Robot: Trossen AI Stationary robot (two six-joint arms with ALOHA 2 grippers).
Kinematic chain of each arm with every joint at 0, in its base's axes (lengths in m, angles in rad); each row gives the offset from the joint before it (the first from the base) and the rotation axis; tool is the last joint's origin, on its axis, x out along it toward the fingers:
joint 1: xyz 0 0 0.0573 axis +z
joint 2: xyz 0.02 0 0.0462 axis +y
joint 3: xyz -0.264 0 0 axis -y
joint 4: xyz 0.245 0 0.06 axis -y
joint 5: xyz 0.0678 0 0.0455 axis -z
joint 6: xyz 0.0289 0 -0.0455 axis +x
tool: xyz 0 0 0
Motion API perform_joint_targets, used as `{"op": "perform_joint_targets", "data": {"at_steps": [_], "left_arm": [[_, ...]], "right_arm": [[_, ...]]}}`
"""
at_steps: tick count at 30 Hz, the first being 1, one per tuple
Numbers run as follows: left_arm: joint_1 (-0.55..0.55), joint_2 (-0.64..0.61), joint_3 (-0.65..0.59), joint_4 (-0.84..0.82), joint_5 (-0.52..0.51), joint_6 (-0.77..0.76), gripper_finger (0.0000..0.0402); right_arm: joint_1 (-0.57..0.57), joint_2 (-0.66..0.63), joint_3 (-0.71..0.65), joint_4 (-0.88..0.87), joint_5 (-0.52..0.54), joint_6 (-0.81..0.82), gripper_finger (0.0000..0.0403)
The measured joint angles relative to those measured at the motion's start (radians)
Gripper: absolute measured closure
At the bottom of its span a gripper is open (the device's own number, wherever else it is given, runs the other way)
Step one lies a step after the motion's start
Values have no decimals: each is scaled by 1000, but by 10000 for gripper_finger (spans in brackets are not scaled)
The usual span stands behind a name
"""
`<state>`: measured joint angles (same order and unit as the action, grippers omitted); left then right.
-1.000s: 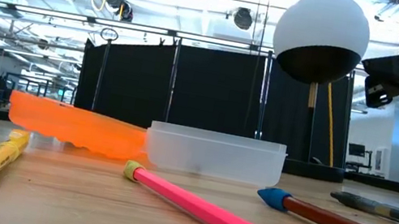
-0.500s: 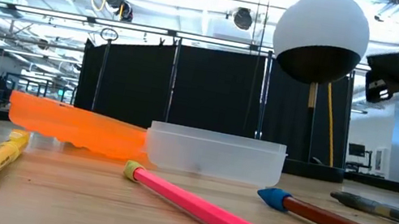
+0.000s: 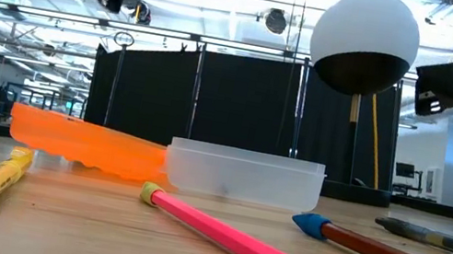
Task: Pick & place school supplies into a supply box
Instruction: Put the right transparent pen into the orange supply box
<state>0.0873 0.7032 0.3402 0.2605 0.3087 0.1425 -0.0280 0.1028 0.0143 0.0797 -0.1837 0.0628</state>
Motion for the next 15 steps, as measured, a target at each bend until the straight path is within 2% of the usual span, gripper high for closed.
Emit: {"op": "perform_joint_targets", "data": {"at_steps": [4,15], "left_arm": [[-5,-19,-80,-3,4,93,399],[45,-32,-215,25,40,212,399]], "right_arm": [[0,1,0,48,0,7,403],[0,3,0,82,1,14,403]]}}
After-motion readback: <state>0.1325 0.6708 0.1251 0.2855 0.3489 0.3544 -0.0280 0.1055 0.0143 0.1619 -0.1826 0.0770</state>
